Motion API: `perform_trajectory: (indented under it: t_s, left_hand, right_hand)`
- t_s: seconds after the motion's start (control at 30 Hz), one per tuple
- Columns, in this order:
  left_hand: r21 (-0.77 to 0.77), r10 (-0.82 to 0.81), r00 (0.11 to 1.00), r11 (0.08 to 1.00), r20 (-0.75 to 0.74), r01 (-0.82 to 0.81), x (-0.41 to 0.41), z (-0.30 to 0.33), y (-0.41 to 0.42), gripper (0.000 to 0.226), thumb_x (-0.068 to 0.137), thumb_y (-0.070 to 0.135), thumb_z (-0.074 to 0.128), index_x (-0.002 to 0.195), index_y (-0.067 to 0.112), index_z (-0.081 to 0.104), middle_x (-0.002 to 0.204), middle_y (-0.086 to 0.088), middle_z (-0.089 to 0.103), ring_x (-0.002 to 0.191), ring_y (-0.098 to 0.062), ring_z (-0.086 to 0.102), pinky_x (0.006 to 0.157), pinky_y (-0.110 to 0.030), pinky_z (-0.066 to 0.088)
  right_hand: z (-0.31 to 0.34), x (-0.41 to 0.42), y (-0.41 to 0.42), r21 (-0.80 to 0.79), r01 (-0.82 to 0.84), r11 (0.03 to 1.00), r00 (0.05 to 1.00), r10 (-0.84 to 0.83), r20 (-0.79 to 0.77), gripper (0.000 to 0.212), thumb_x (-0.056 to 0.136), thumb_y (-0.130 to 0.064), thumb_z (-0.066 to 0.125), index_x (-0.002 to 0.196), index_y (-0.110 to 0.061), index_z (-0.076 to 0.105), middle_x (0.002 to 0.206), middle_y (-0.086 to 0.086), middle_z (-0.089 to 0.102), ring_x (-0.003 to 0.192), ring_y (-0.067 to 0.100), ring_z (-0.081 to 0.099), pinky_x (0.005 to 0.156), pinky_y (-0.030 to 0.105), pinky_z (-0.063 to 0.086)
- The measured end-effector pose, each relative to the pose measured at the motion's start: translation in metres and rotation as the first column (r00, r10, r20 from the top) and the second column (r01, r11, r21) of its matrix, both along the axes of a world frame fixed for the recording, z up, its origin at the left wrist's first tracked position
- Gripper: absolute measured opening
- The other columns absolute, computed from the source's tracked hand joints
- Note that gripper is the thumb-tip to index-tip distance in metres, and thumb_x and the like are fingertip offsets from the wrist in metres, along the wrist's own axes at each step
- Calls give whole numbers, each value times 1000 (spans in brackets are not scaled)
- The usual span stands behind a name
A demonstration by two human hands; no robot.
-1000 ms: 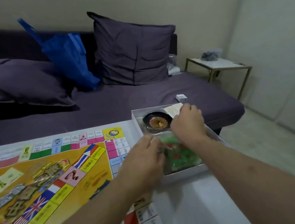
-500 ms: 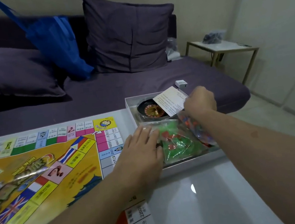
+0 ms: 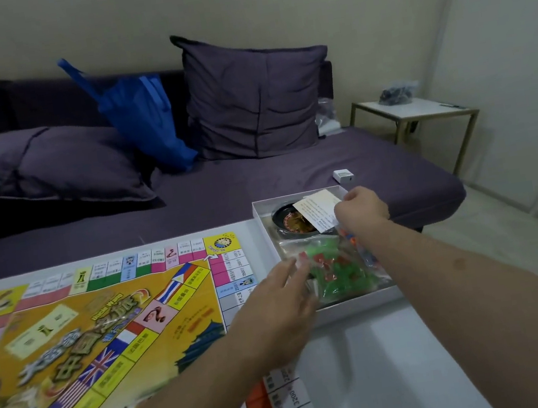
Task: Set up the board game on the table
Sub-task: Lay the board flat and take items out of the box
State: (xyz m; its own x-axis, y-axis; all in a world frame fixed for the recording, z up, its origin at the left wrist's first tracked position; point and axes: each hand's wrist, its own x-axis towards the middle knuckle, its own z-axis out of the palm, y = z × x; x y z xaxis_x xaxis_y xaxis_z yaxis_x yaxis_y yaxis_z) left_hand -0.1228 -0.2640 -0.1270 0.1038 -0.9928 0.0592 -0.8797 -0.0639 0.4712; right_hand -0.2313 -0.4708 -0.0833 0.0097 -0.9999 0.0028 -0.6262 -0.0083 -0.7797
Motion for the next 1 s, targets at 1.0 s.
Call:
perform_trajectory:
  t_s: [1.0]
  left_hand:
    - [-24, -74, 997, 997, -37, 74, 2, -23, -9, 54, 111, 49, 27, 164, 41, 19, 173, 15, 9, 159, -7, -5, 130, -38, 11]
  right_hand:
    - [-3, 29, -14, -75, 46, 996, 989, -35, 146, 8, 85, -17, 66, 93, -17, 66, 101, 7, 72, 92, 31, 67, 74, 35, 57]
